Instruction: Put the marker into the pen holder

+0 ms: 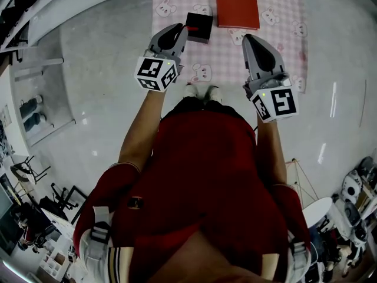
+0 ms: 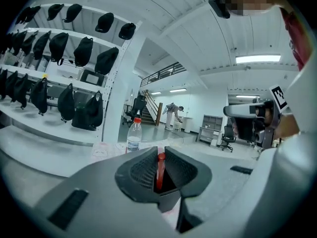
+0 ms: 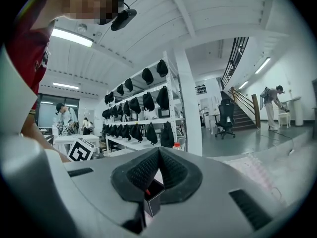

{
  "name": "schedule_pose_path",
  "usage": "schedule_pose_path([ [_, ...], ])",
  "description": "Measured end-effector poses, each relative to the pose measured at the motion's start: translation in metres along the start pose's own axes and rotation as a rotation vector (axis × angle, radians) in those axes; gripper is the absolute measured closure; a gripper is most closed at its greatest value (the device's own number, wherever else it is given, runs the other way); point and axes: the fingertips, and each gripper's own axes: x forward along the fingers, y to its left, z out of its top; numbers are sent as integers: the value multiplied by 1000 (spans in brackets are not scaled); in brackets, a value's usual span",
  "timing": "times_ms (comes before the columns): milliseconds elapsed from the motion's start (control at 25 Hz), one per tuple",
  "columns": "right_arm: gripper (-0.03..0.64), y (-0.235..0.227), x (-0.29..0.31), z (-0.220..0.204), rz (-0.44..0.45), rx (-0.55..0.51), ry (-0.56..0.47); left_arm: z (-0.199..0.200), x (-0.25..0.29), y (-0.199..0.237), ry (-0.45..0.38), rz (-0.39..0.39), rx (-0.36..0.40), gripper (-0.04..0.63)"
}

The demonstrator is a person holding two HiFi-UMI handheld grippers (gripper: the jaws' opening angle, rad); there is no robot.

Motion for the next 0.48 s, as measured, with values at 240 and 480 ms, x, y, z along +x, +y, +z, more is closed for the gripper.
schedule_pose_path([
  [240, 618, -5, 0, -11, -26, 7, 24, -27, 16, 6, 58, -7, 18, 546],
  [480, 618, -9, -6, -16, -53, 12, 38, -46, 24, 9, 89, 1, 19, 546],
])
